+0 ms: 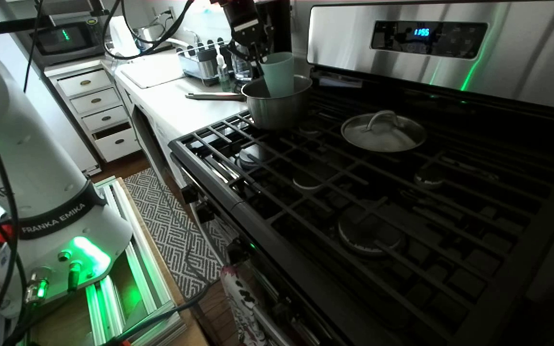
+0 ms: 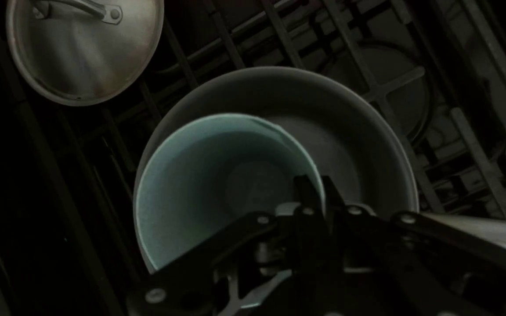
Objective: Put the cup in the silver pot
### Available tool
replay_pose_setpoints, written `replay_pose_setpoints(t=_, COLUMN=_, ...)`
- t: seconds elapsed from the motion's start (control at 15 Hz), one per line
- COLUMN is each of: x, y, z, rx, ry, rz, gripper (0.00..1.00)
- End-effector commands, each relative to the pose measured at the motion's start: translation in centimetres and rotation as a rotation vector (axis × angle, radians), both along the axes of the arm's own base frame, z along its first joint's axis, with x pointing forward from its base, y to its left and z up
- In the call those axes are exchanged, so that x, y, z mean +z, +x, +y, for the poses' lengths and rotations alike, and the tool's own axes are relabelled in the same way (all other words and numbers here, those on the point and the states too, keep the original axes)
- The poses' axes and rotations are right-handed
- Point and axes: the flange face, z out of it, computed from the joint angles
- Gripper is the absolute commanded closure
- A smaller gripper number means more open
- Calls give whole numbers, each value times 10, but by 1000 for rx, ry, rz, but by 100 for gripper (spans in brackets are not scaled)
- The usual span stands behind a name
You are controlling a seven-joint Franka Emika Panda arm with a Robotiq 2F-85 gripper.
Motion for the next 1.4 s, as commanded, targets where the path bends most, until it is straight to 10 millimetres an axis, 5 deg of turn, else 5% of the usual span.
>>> replay_pose_setpoints(t=0.0, x=-10, y=14, z=2, rx=-3, ry=-13, rz=12, gripper=99)
replay_pose_setpoints(t=0.2, x=-16, y=18, z=2, rx=-10, ry=-15, rz=29, gripper=99)
replay_pose_setpoints(t=0.27, x=-18, y=19, z=2, rx=-10, ry=-13, rz=38, gripper=69)
replay_pose_setpoints(t=0.67, x=-10, y=20, z=3, rx=-22, ry=-4, rz=43, gripper=34)
replay_pose_setpoints(t=1.0, x=42, y=0, z=7, rx=-52, ry=8, rz=-33, gripper=1)
replay_pose_setpoints(t=1.33, x=105, y=-18, z=1, rx=-175, ry=98, rz=-196, gripper=0)
